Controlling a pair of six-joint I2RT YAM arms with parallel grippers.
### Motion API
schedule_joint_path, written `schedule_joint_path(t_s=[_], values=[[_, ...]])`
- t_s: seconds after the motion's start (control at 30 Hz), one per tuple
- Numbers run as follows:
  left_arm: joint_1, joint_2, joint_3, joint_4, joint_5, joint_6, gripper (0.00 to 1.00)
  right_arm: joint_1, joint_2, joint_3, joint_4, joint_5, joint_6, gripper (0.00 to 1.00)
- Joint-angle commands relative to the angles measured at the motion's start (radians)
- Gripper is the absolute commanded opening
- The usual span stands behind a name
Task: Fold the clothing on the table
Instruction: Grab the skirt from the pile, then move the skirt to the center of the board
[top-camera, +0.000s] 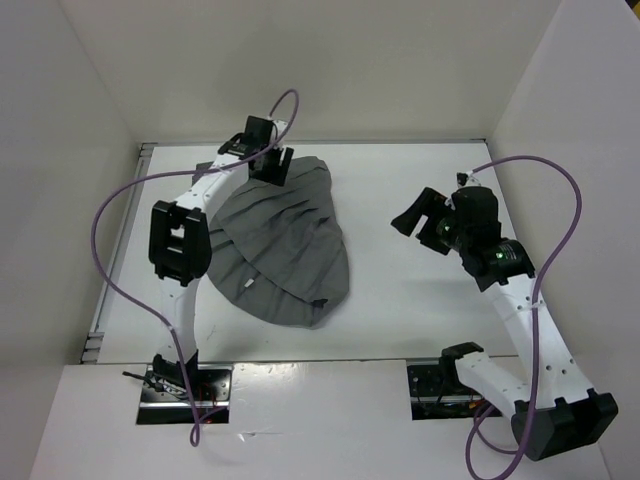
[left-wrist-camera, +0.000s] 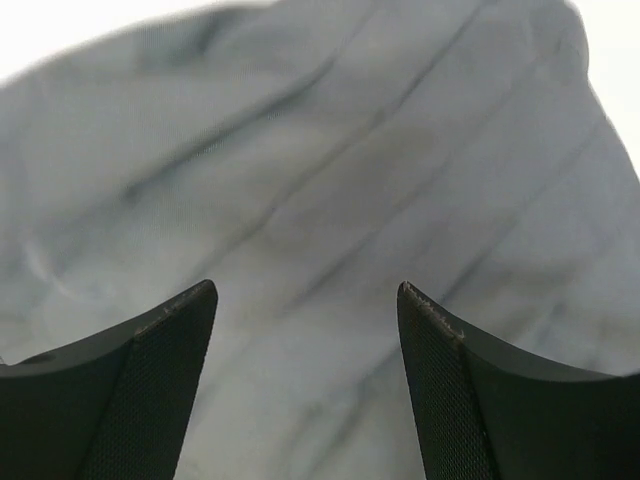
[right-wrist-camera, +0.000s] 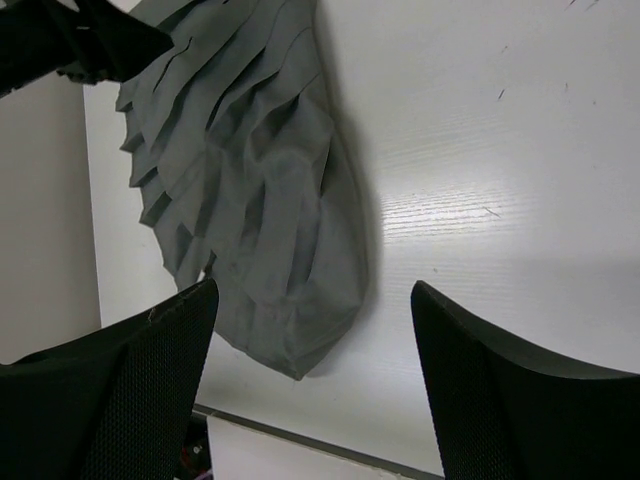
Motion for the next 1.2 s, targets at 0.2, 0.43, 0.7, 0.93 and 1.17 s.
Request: schedule_joint_path(t_s=[0.2, 0.43, 0.7, 0.93, 1.17], values=[[-0.026, 0.199, 0.136, 0.036, -0.194, 0.162, 0.80, -0.017, -0.049, 0.026, -0.001, -0.019, 0.022, 0.82], [0.005, 0.293, 0.185, 0.036, -0.184, 0.097, 0.62, -0.017, -0.058, 0.005, 0.010, -0.054, 0.022, 0.82], [-0.042, 0.028, 0.162, -0.034, 0.098, 0.017, 0.00, -0.026, -0.067, -0.072, 0.097, -0.084, 0.050, 0.82], [-0.148, -0.359, 0.063, -0.033, 0.597, -0.045, 0.00, -0.035, 0.006, -0.109, 0.209, -0.127, 0.018, 0.82], [-0.135, -0.713, -0.246, 0.033, 0.801, -0.148, 0.00, -0.070, 0.112, -0.060, 0.240, -0.166, -0.051, 0.82]])
